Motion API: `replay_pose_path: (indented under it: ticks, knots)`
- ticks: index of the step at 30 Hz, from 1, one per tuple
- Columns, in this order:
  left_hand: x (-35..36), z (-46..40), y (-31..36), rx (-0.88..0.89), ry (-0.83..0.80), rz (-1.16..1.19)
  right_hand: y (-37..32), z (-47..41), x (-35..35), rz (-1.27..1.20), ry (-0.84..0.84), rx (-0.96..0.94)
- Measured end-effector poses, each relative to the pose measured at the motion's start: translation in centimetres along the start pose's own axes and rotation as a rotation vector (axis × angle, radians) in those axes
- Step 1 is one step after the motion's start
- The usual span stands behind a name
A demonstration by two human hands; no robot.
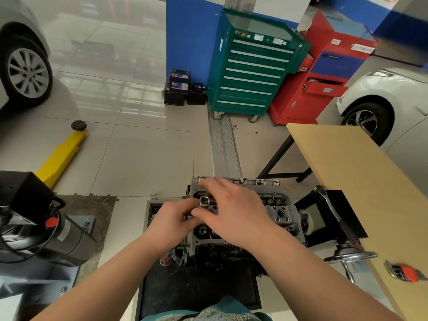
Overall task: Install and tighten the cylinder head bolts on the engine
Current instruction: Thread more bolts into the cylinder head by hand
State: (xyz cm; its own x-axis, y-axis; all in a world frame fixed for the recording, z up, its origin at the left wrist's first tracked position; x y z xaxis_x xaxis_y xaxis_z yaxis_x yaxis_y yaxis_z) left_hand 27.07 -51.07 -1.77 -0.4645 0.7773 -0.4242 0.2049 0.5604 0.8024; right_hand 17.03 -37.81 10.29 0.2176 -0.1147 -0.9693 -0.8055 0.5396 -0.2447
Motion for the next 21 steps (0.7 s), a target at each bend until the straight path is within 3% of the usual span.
replay_pose_path:
  ticks: [3, 9, 15, 17, 21]
  knots:
    - [-0.5, 0.1, 0.0, 0.039, -0.102, 0.039, 0.4, 0.2, -0.4, -0.093, -0.117, -0.111]
    - [0.1, 0.0, 0.8, 0.01, -0.016, 0.068, -0.3, -0.1, 0.1, 0.14, 0.041, 0.121]
    - [-0.4, 0.0, 0.4, 0.0, -0.116, 0.058, 0.3, 0.5, -0.4, -0.031, -0.121, -0.177]
    - [-0.2, -0.1, 0.7, 0.01, -0.139, 0.11, 0.3, 0.4, -0.2, -0.034, -0.089, -0.089]
    - [0.2, 0.0, 1.3, -0.039, 0.004, 0.105, 0.0, -0.2, 0.4, 0.161, 0.037, 0.131]
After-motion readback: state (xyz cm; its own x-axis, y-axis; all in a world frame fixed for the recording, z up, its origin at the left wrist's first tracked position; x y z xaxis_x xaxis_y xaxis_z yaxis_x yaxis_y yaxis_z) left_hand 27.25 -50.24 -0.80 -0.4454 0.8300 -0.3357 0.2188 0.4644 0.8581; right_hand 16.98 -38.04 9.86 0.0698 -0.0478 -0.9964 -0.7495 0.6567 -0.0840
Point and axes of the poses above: each hand's wrist, its own z-axis away from the middle knuckle, its own x-axis out of the palm, y = z × x, the point moved 1 cm from there along -z, towards the middle knuckle, and after that the axes turned 9 degrees about x, right-handed, at the moved point
